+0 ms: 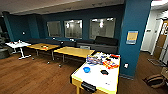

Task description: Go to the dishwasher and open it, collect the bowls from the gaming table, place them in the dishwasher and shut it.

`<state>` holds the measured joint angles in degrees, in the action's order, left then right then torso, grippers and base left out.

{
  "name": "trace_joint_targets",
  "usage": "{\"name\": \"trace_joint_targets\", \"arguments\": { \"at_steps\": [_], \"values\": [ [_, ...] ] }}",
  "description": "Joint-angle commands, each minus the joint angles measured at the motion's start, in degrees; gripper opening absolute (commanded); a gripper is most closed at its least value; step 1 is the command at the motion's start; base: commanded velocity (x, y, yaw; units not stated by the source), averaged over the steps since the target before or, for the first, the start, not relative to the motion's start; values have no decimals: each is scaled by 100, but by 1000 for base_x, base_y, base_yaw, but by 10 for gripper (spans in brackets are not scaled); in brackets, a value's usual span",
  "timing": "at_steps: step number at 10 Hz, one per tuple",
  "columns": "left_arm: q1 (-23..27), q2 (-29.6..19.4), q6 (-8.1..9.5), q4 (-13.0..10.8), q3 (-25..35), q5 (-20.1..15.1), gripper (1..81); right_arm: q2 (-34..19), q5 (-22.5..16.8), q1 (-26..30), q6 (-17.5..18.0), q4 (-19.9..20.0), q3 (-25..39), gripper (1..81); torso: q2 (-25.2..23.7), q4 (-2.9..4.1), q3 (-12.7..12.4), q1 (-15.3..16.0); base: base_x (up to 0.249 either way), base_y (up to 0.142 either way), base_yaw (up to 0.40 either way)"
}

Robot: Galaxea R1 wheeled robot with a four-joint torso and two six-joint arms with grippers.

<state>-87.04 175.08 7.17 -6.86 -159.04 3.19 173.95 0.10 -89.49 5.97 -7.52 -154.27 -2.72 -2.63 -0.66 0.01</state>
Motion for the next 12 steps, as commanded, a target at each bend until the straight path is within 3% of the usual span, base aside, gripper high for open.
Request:
{"name": "trace_joint_targets", "arguments": {
  "at_steps": [1, 12],
  "values": [
    [323, -8, -49, -52, -5, -258, 811, -7, -282, 330, -17, -39, 12, 811, 0, 0, 0, 0, 144, 62, 0],
    [323, -17, -49, -52, -5, -258, 811, -7, -282, 295, -9, -39, 12, 811, 0, 0, 0, -1, 142, 6, 0]
  ]
}}
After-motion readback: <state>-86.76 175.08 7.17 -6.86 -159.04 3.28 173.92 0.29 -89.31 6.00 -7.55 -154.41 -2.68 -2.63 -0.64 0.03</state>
